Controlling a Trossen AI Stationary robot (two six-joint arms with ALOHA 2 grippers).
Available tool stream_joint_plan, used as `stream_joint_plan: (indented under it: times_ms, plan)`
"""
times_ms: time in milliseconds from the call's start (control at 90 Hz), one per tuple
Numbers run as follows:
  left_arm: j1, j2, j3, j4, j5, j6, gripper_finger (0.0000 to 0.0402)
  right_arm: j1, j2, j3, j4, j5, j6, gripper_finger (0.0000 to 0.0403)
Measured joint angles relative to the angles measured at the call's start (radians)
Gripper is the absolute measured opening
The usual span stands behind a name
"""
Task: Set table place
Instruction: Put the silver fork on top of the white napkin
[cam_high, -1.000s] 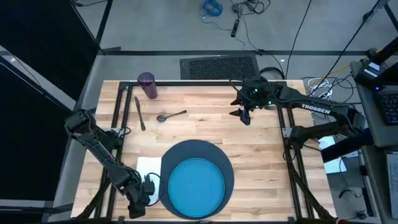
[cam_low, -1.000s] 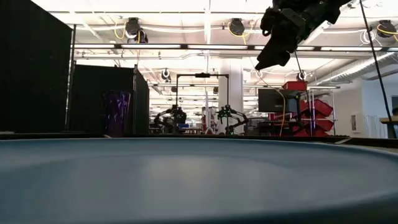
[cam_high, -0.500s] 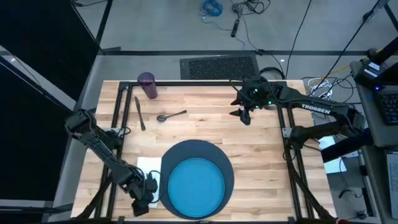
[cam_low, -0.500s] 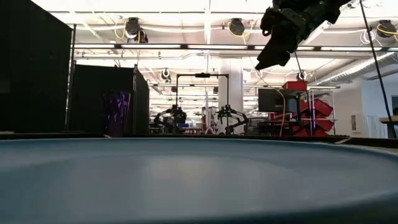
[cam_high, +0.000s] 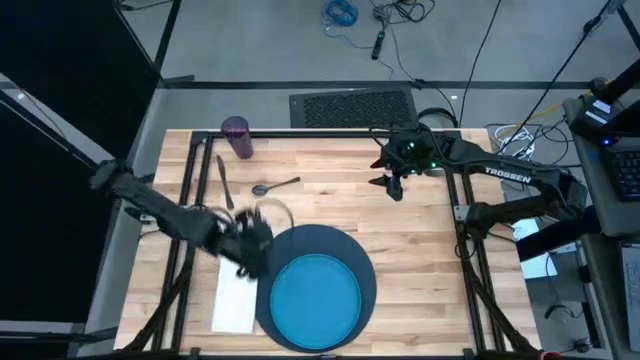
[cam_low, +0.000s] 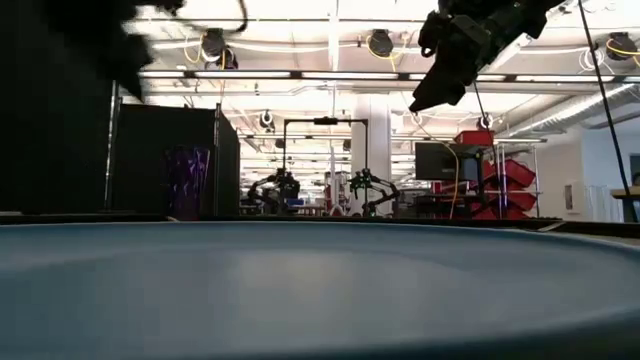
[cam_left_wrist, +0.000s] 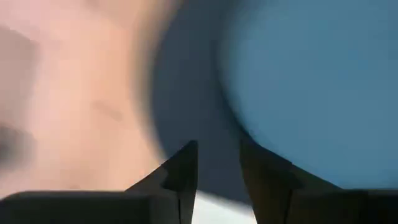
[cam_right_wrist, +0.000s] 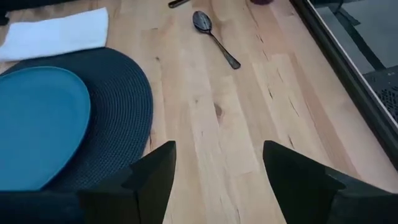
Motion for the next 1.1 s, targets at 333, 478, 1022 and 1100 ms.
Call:
stream_joint_plan:
  times_ms: [333,478,1022,1100]
  plan:
    - [0.225,-0.063,0.000,0.132,-0.545,0.076,0.0104,-0.005,0.000,0.000,-0.026,0.296,-0.029,0.0228]
    - [0.308,-0.033,-0.021,0.135,-0.593,0.079,0.0104,-0.050,0.000,0.000,-0.058,0.340,0.015,0.0228]
    - [0.485,0.188,-0.089,0.661,-0.204,0.651,0.0104,-0.315,0.122,0.000,-0.323,0.466,-0.004,0.0228]
    - [0.505,0.195,-0.089,0.727,-0.156,0.725,0.0104,-0.349,0.177,0.000,-0.324,0.466,-0.021,0.0228]
